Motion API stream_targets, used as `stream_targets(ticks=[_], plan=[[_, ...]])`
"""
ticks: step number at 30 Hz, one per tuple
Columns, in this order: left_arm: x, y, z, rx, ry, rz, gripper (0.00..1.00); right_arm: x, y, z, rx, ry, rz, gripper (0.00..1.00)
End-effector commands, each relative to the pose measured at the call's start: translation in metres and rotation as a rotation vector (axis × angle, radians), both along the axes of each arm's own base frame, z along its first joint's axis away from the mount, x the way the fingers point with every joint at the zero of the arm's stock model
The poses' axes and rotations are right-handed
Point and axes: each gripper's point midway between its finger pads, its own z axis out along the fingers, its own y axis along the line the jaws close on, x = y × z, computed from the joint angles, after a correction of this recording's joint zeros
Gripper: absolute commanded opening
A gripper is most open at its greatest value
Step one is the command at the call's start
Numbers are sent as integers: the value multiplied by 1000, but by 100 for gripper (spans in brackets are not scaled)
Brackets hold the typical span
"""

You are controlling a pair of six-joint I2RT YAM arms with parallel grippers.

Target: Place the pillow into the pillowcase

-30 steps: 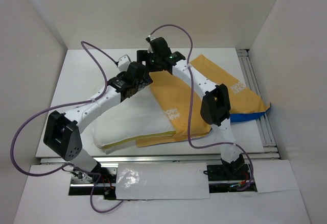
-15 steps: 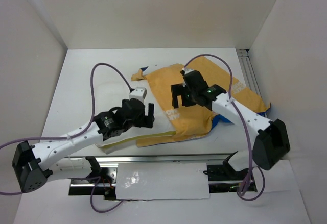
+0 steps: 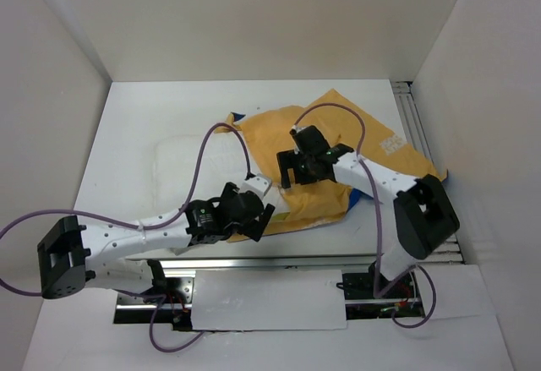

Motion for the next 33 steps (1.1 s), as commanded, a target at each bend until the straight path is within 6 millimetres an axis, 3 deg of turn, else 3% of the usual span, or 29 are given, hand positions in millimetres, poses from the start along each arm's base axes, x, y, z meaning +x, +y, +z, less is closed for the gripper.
stream_targets(ticks=[1, 2, 6, 7, 8, 14, 16, 19, 20, 21, 23, 26, 28, 29, 33], plan=[[10, 7, 2, 12, -53, 57, 100, 65, 23, 22, 109, -145, 14, 97], [10, 7, -1, 30, -53, 48, 100, 76, 24, 10, 108, -126, 7, 95], [16, 2, -2, 50, -82, 19, 100, 108, 36, 9, 173, -136, 60, 95], [19, 5, -5, 80, -94, 28, 100, 120, 39, 21, 198, -158, 61, 95], [20, 7, -7, 99, -100, 27, 100, 128, 39, 18, 196, -160, 68, 95], [44, 7, 8, 119, -146, 96, 100, 139, 32, 68, 174, -275, 66, 100], [58, 2, 10, 63, -128, 71, 100, 133, 21, 91, 161, -323, 35, 100], [85, 6, 9, -2, -102, 87, 100, 109, 7, 101, 141, -311, -5, 100], [90, 1, 13, -30, -113, 66, 100, 100, -3, 91, 109, -293, -24, 100], [95, 2, 11, -23, -121, 67, 100, 91, -7, 100, 122, -302, -32, 100], [95, 2, 3, 9, -127, 27, 100, 72, -17, 87, 91, -260, -56, 100], [80, -10, -5, 21, -95, -44, 97, 46, -31, 85, 49, -229, -84, 100], [65, -10, -19, 48, -73, -70, 97, 24, -33, 84, 35, -200, -59, 100], [60, -12, -19, 46, -76, -74, 97, 8, -33, 74, 14, -162, -34, 100], [60, -5, -23, 67, -76, -48, 99, -22, -26, 50, -1, -89, 14, 100]])
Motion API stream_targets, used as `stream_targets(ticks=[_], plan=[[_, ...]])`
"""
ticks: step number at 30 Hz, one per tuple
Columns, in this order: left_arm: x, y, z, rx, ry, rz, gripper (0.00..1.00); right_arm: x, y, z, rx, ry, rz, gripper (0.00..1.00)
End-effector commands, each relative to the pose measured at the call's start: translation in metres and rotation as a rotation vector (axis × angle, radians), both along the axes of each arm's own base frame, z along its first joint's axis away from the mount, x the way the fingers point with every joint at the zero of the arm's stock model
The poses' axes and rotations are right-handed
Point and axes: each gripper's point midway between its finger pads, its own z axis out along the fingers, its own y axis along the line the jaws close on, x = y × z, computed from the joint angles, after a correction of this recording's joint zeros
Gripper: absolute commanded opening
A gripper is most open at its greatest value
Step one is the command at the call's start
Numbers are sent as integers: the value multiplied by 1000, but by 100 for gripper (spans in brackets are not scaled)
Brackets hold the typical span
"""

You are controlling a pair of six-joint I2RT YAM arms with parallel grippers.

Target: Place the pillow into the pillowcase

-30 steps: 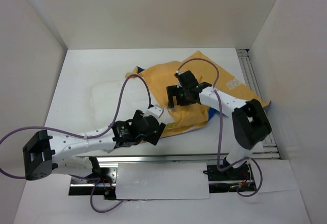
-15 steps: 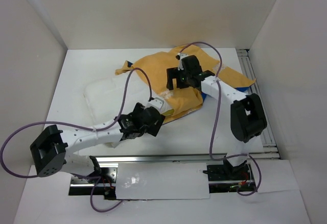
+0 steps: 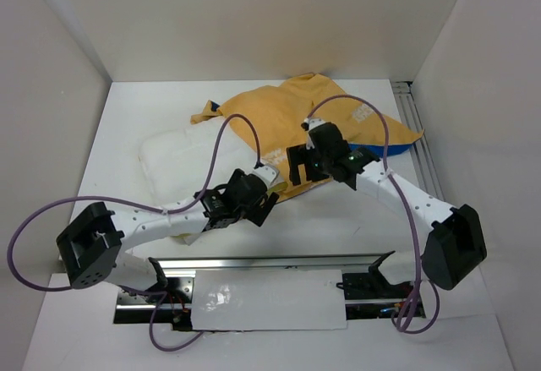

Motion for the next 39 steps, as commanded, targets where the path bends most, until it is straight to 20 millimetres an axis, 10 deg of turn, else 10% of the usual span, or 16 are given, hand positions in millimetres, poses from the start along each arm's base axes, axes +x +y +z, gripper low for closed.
stream_targets(ticks=[1, 17, 33, 36, 39], plan=[[3, -2, -3, -3, -19, 9, 99, -32, -3, -22, -50, 84, 23, 100], [18, 25, 29, 102, -67, 189, 95, -17, 33, -45, 30, 50, 12, 97], [47, 43, -2, 187, -27, 347, 100, 13, 29, -56, 43, -1, -143, 46], [54, 50, -9, 200, -17, 373, 84, 17, 28, -51, 52, -23, -163, 5], [60, 49, -24, 189, 17, 379, 48, 18, 29, -49, 58, -29, -163, 0]])
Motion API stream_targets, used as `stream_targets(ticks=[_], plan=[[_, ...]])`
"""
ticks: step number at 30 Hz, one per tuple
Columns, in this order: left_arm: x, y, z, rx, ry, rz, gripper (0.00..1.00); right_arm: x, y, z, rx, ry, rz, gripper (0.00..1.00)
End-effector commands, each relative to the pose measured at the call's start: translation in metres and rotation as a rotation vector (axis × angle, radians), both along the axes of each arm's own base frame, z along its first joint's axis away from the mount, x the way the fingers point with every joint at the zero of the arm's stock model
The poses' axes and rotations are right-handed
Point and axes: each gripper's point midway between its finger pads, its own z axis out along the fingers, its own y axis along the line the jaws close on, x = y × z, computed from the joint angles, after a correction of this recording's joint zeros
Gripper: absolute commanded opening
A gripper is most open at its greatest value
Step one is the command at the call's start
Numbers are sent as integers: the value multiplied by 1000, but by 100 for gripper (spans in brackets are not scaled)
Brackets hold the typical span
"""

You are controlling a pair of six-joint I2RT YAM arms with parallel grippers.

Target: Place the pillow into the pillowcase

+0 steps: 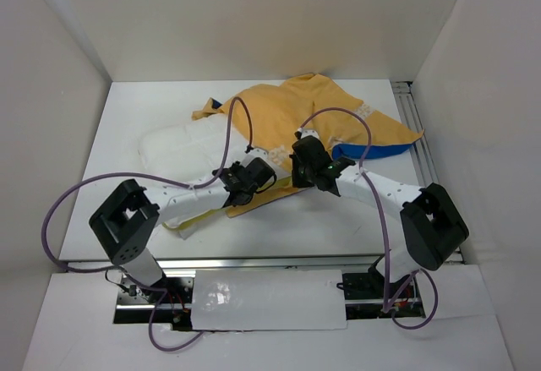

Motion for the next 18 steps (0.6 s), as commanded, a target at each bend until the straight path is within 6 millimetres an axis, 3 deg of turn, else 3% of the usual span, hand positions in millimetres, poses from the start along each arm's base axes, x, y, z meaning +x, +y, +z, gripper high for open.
stream_targets(ticks=[1, 2, 3, 6, 9, 10, 13, 14, 15, 17, 18], plan=[[14, -3, -14, -11, 13, 39, 33, 16, 2, 21, 26, -90, -29, 0], [13, -3, -17, 5, 27, 39, 20, 16, 1, 21, 19, -93, -21, 0], [13, -4, -19, 7, 37, 52, 0, 17, 2, 23, 25, -100, -21, 0], [18, -7, -11, 11, 16, 92, 0, 16, 16, 28, 55, -98, 59, 0], [23, -21, 13, -70, -26, 89, 0, 14, 34, 44, 80, -125, 140, 0], [26, -27, 35, -123, -60, 84, 0, 11, 38, 51, 77, -137, 174, 0], [28, -39, 72, -238, -114, 51, 0, 3, 55, 81, 129, -183, 267, 0], [27, -43, 98, -303, -154, 25, 0, -1, 58, 85, 139, -190, 308, 0], [28, -53, 114, -357, -175, -26, 0, -4, 67, 106, 181, -232, 370, 0], [28, -60, 144, -424, -229, -78, 0, -12, 80, 123, 221, -256, 455, 0], [28, -61, 164, -457, -267, -99, 0, -20, 88, 143, 272, -278, 516, 0]])
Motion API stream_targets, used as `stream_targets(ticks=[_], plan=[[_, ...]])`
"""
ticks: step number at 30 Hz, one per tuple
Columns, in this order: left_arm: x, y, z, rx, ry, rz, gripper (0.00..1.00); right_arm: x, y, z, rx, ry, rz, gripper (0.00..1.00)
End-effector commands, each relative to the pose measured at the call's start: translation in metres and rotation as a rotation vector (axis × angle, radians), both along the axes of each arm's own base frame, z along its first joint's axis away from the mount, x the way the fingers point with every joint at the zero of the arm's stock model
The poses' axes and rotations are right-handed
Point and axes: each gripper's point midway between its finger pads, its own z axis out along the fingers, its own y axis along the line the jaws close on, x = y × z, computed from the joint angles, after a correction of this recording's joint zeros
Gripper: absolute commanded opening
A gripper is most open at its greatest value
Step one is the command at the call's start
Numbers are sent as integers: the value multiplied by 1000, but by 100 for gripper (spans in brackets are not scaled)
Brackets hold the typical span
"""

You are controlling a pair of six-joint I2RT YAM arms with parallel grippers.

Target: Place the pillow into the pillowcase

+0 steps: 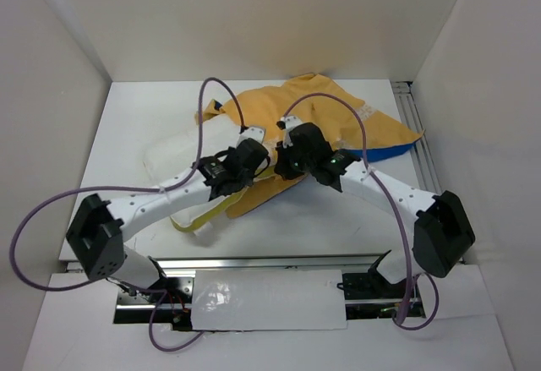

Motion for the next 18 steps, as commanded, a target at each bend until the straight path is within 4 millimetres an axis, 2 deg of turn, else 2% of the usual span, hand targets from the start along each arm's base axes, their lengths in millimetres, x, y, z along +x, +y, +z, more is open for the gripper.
stream_targets(ticks=[1, 2, 3, 5, 6, 7, 9, 10, 11, 12, 13, 16, 18], plan=[[19, -38, 107, -280, -237, -82, 0, -19, 42, 99, 212, -177, 260, 0], [21, -38, 114, -286, -253, -74, 0, -22, 48, 109, 246, -189, 298, 0], [24, -41, 128, -317, -274, -69, 0, -36, 60, 125, 293, -194, 387, 0], [28, -46, 137, -333, -290, -69, 0, -49, 68, 145, 345, -206, 477, 0], [30, -51, 145, -357, -296, -71, 0, -61, 74, 157, 391, -205, 555, 0], [33, -55, 140, -362, -284, -62, 0, -67, 77, 170, 415, -225, 604, 0], [38, -61, 145, -376, -288, -57, 0, -74, 81, 185, 453, -241, 663, 0], [42, -61, 145, -387, -292, -24, 0, -82, 83, 200, 482, -255, 712, 0], [43, -69, 141, -394, -285, -28, 0, -85, 83, 200, 487, -251, 726, 0], [44, -71, 137, -395, -275, -21, 0, -86, 86, 213, 518, -283, 748, 0], [44, -77, 139, -426, -269, -23, 0, -93, 86, 217, 539, -279, 782, 0], [49, -84, 128, -468, -245, 27, 0, -100, 84, 229, 579, -297, 823, 0], [49, -85, 123, -480, -237, 39, 0, -98, 82, 217, 577, -266, 816, 0]])
